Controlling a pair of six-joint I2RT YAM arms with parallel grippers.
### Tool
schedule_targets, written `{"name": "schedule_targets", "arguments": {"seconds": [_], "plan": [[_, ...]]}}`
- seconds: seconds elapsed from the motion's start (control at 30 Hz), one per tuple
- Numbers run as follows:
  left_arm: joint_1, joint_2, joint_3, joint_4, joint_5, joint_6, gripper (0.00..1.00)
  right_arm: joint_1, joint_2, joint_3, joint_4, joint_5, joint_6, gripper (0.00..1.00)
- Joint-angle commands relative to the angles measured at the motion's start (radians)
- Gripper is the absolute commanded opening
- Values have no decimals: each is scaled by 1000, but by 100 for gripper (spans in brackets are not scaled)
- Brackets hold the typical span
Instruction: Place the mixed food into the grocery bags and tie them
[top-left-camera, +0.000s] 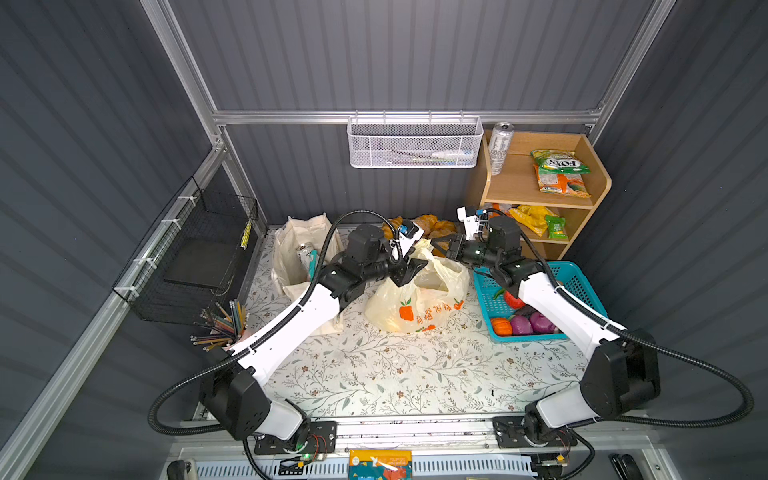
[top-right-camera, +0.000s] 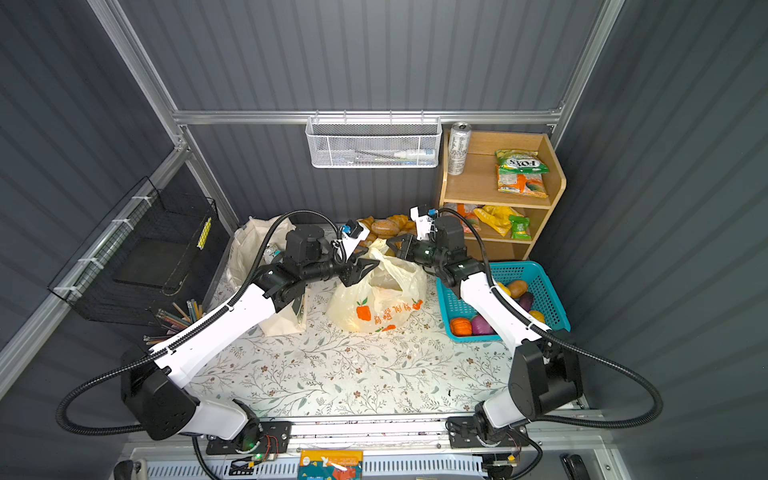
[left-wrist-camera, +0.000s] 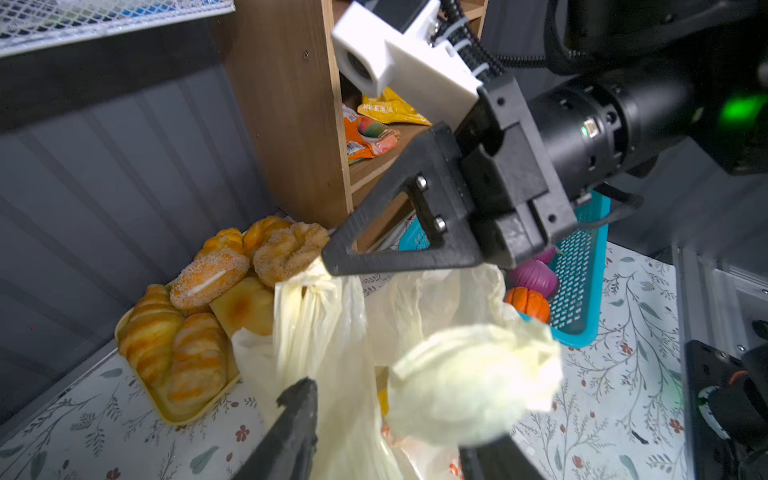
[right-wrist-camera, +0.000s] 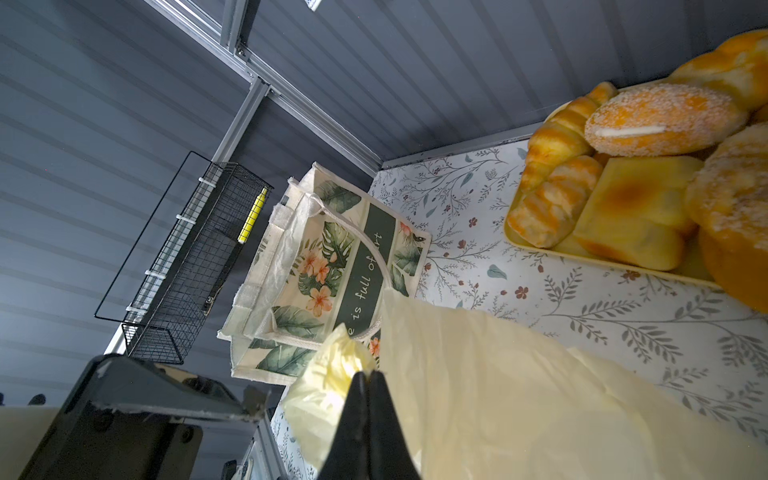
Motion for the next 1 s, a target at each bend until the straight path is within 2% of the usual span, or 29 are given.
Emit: {"name": "schedule_targets", "arguments": {"seconds": [0.0, 0.13, 0.17, 0.2, 0.23, 0.27, 0.3, 0.43, 0.6, 0.7, 0.8, 0.97], "plan": [[-1, 30, 79, 17, 30, 32, 54, 1, -10, -10, -1, 0, -15, 0], [-2, 46, 89, 52, 37, 23, 53, 2, -8, -12, 0, 2, -13, 0], [-2, 49, 86, 68, 72, 16, 52, 1, -9, -10, 1, 2, -13, 0], [-2, 49, 80, 87, 81, 9, 43, 1, -8, -12, 0, 1, -13, 0], [-2, 50, 76, 104, 87, 1, 28, 1, -11, -12, -1, 2, -15, 0], [-2, 51, 71, 123, 77, -23, 3, 0, -12, -11, -4, 4, -18, 0], [-2, 50, 61, 138, 55, -47, 0, 1, -14, -9, -8, 8, -21, 0], [-2, 21, -24, 128, -36, -97, 0, -6, -26, 10, -31, 13, -35, 0], [-2, -63, -211, 164, -112, -181, 0, -21, -53, 29, -42, 12, -50, 0], [1, -92, -276, 196, -201, -215, 0, -23, -73, 29, -29, -11, -55, 0], [12, -90, -273, 214, -260, -234, 0, -20, -116, 1, -13, -45, -59, 0], [26, -44, -200, 180, -281, -259, 0, 9, -218, -110, 4, -72, -79, 0]]}}
